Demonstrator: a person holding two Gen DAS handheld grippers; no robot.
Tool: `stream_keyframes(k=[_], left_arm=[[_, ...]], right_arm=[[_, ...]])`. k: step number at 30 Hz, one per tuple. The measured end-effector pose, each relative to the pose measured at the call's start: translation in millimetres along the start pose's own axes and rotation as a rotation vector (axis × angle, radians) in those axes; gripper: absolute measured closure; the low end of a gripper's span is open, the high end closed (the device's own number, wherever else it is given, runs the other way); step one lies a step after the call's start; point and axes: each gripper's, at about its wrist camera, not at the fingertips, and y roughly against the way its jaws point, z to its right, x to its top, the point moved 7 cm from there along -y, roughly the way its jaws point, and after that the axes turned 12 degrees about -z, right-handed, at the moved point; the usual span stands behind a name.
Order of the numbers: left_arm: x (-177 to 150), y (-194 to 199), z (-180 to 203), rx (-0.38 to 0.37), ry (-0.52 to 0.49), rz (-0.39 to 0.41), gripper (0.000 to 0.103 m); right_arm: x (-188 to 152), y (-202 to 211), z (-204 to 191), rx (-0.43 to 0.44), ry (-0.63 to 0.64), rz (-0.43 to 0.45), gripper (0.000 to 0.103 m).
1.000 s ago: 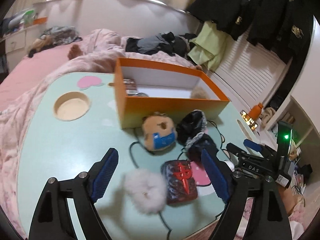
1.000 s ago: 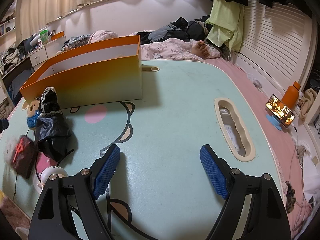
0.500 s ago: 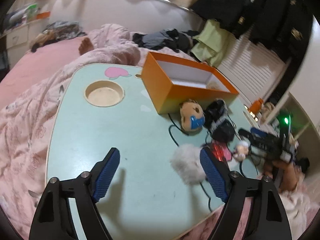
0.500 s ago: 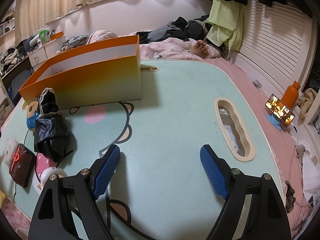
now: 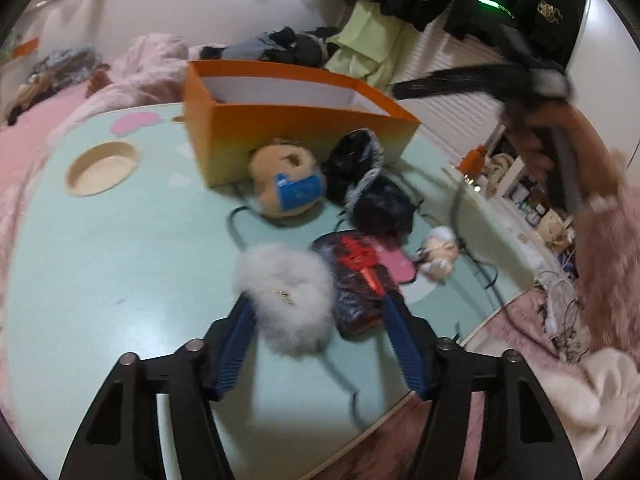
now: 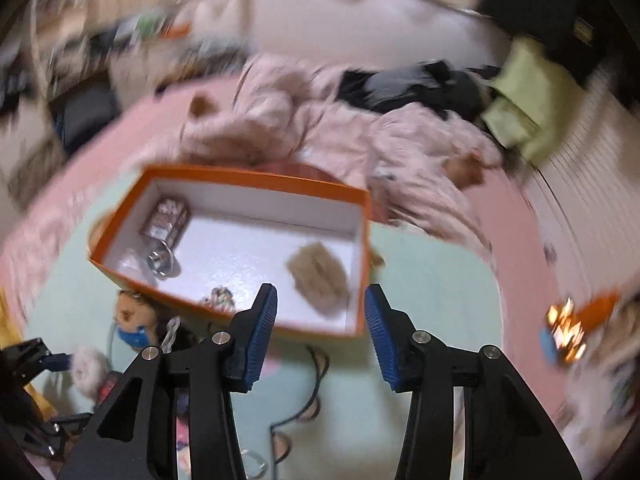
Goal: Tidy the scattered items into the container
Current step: 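Grasp the beige fluffy pompom with the right gripper and set it down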
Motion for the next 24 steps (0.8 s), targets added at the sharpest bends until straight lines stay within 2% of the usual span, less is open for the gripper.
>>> stream_keyframes(k=[3,6,9,11,13,15,17,21,22,24], left_arm=[[12.2,-4.8,3.3,0.029,0.001,0.014,0.047],[22.1,-5.9,-2.5,0.016,0.039,0.035,0.047],[25.7,0.5,-9.3,-0.041,0.098,0.074,0.047],[24.5,8.7,-10.7,-0.045,0.103,0.110,0.040],[21.9,16.9,-11.3,-0.026,0.096,0.146,0.034],[18.9,23.0,-12.0,-0.020,0.095,0.171,0.032],[17.7,26.3,-13.5,-0.023,0.100,0.175,0.032],[18.0,28.6,-19.6,-0.013,0.125,0.177,0.032],[17.9,28.3,-21.4,-0.012,0.134,0.174,0.031],[17.8,26.8,-24.5,-0.012,0.148,0.167,0.029]], right_arm=[[21.6,-32.7,-8.2,-0.081,0.123,-0.154,0.070],[25.0,-59.4,-11.8,-0.128,0.197,-0.279,0.070],[23.9,-75.0,-15.3,-0.110,0.216,-0.331,0.070],[21.8,-85.4,-16.9,-0.091,0.219,-0.364,0.070],[18.9,-94.2,-16.2,-0.072,0.213,-0.378,0.079],[24.3,-91.7,-15.8,-0.066,0.182,-0.333,0.080],[29.8,-77.2,-14.2,-0.029,0.130,-0.251,0.080],[34.6,-9.4,-5.6,0.079,0.006,0.009,0.080],[28.7,9.4,-5.4,0.120,-0.009,0.053,0.080],[13.6,32.6,-11.2,0.189,-0.001,0.088,0.079]])
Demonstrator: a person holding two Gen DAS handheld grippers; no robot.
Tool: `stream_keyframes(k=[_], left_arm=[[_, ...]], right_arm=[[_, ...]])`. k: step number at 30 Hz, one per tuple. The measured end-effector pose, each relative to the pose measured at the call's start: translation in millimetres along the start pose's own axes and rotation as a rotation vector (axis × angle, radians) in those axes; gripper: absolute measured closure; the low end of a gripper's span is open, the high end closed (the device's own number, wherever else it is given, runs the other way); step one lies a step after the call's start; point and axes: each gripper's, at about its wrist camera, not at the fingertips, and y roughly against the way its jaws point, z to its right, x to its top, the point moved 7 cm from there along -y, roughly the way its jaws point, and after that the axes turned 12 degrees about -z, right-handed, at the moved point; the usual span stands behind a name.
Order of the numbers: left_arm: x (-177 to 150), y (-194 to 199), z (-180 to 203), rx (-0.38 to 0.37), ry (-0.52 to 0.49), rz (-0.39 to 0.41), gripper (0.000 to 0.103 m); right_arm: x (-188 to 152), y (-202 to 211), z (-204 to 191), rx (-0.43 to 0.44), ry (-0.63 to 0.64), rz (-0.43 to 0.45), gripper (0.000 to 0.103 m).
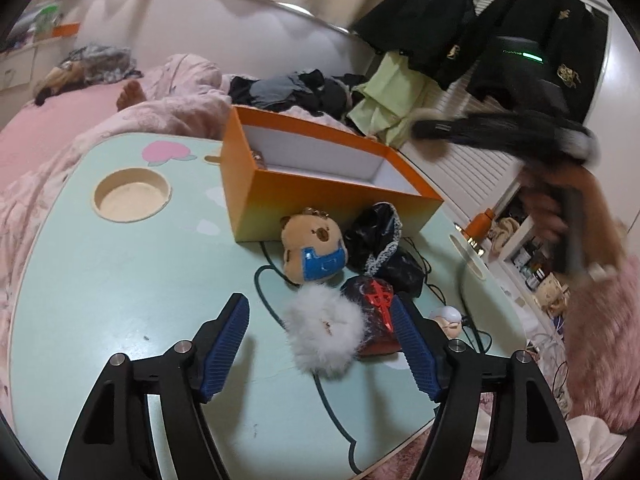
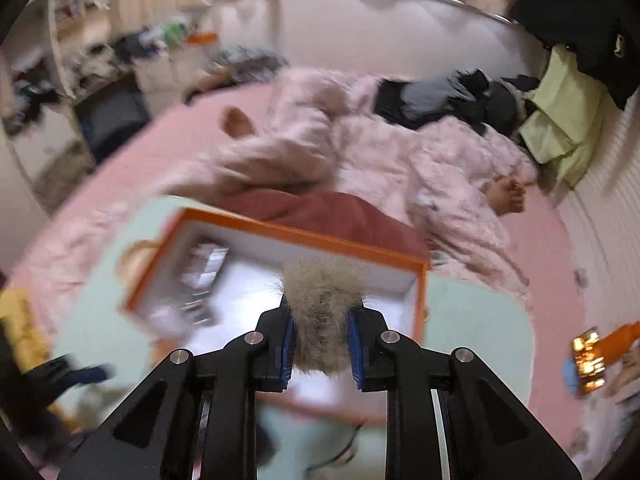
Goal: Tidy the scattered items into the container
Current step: 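Grasp the beige fluffy pompom with the right gripper and set it down, then reach the left gripper into the box toward the metal ring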
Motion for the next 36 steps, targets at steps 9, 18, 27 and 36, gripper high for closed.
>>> stream_keyframes(k=[9,18,27,36], left_arm=[[-1.9,-14.6,-11.2,0.047,0.069,-0.042,0.023],[-6.1,-14.9,-6.5,0.090,0.055,-0.037,0.022],[-0.9,-9.6,-8.3,0.133,0.054,-0.030,0.022],[53.4,13.3,15.3,0.181,-0.032,-0.033,0.022]], right_arm=[[-96.2,-27.5,-8.5,0.047,-0.075,-0.076,0.077],[-102.0,2.3,16.4,0.206,-0.273,0.214,0.035],[-122.4,67.2,42.8,0.577,-0.361,0.497,0.033],[-132.8,67.1,34.8,0.185,-0.233,0.366,0.033]])
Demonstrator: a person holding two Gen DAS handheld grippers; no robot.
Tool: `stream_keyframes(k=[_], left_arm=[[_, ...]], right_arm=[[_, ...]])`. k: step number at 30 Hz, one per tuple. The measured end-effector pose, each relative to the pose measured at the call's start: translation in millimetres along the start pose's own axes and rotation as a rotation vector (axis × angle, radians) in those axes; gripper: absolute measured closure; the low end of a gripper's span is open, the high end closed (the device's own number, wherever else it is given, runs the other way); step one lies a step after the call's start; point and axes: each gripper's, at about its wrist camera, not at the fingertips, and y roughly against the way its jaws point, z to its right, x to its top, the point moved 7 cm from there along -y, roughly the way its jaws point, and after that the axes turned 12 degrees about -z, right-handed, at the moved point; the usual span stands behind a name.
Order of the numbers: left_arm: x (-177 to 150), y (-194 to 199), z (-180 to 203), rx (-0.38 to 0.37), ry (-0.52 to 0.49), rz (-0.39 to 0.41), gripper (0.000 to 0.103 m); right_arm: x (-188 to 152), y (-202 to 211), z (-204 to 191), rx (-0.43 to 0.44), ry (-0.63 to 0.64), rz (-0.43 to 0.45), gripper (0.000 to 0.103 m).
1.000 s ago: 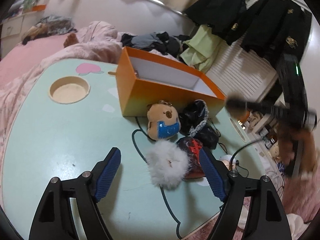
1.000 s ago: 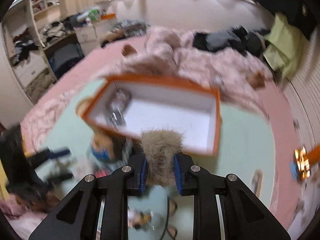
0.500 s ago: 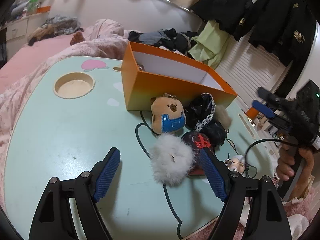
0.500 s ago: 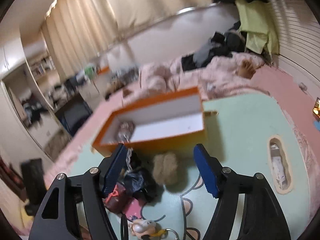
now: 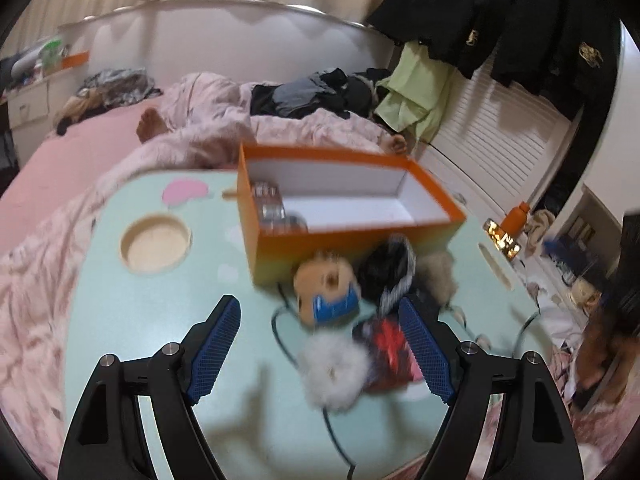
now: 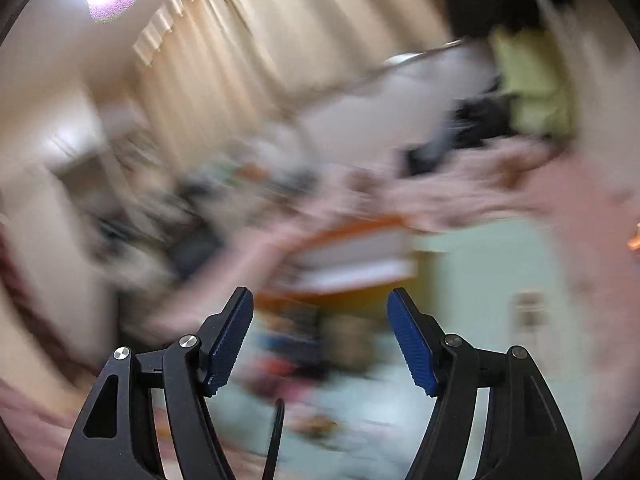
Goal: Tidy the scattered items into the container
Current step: 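Reach the left gripper into the box toward the metal ring, then grasp the metal ring with the left gripper and set it on the table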
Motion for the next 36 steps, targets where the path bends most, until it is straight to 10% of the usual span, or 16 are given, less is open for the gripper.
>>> stream_keyframes(k=[3,6,11,16,36], left_arm=[[31.7,-3.0,4.1,-0.017,-0.003,-0.054,0.022],[61.6,-15.6,7.2,0.027,-0.027,-0.143,0.025],[89.0,-65.2,3.9,0.117,-0.086,-0.414,0.067],[93.2,-102.7,2.4,0.161,-0.073,-0.576,0.075],[88.6,-141.0,0.8,0.325,-0.081,-0.625,0.094]], right_arm=[[-15.1,-32.1,16.1,-0.243,0.029,-0.146,0.033],[-27.7,-57.1,18.2,-0.186,-0.010,-0.204,0.033],[-48.0,-79.4,26.9,-0.213,-0.051,-0.256,0.033],[-58.1,-77.1,34.9,-0.204,-0.069,-0.193,0.033],[-61.0,-70.9,34.8,-0.141,-0.088,-0.124,0.033]])
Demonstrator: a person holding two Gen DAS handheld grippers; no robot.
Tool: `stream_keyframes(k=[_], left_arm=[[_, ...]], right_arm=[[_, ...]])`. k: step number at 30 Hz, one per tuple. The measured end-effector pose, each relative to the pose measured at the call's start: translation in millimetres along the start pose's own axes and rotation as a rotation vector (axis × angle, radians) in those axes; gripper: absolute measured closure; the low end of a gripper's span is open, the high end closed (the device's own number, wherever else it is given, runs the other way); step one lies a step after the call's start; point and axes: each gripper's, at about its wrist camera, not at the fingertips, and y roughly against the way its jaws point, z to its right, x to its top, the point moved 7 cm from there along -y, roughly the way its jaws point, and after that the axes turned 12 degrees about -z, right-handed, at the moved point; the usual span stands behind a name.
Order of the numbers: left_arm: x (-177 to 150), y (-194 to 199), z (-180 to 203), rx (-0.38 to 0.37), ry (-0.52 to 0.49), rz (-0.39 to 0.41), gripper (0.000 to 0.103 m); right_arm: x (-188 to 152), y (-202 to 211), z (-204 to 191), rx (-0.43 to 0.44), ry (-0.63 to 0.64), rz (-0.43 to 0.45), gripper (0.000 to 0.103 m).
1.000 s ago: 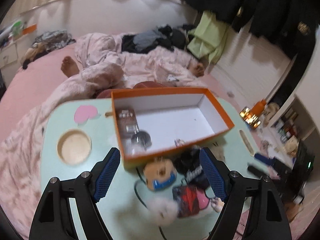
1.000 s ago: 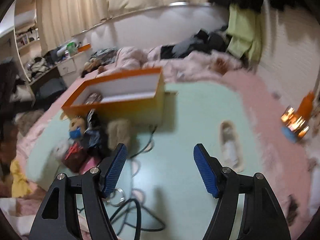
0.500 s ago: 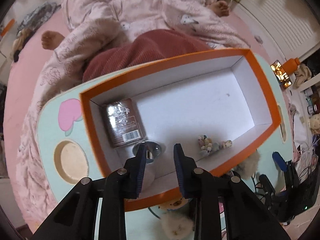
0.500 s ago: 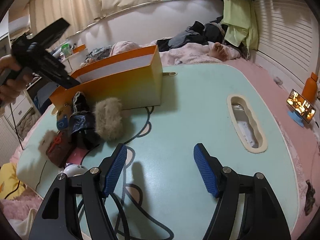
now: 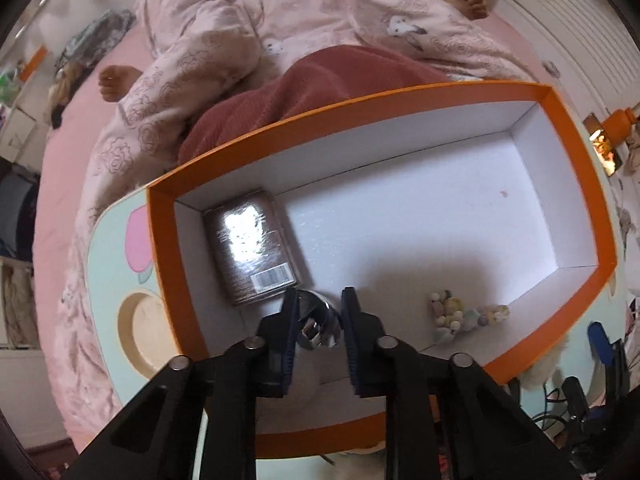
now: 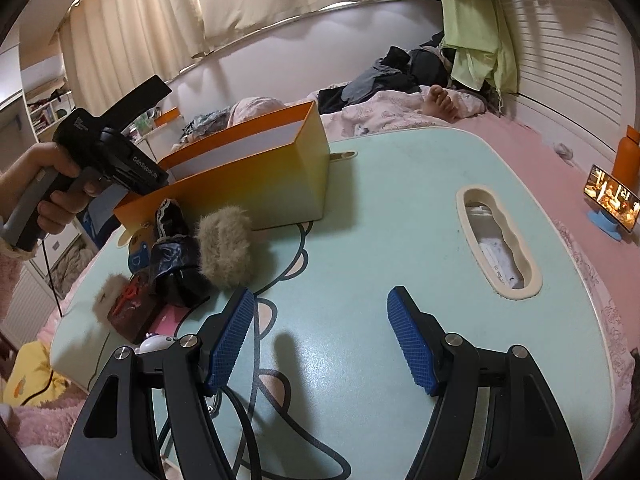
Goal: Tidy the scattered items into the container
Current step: 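Grasp the metal ring with the left gripper and set it on the table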
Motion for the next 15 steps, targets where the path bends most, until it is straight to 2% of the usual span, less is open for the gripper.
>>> stream_keyframes(k=[1,5,7,9,15], left_arm=[[-0.2,1.3,0.6,-0.011,-0.006,-0.001,0.100],[2.5,14.7,1.6,-0.036,-0.018,0.030,0.100],[1.9,21.5,1.1,-0.073,-0.011,0.037,0.100],[0.6,38.9,1.3,-0.126,-0.002,0.084,0.100],[-49.3,92.7,2.3,-0.280,-0.026,0.234,0.100]], right_arm=[[0.1,0.1,0.2,0.002,-0.001,0.001,0.033],[-0.1,0.2,0.1,0.004,-0.003,0.002,0.033],[-0.3,0.3,0.4,0.004,-0.003,0.003,0.033],[-0.5,0.5,0.6,0.005,-0.003,0.003,0.033],[-1.6,1.0,0.6,0.003,-0.001,0.003,0.033]])
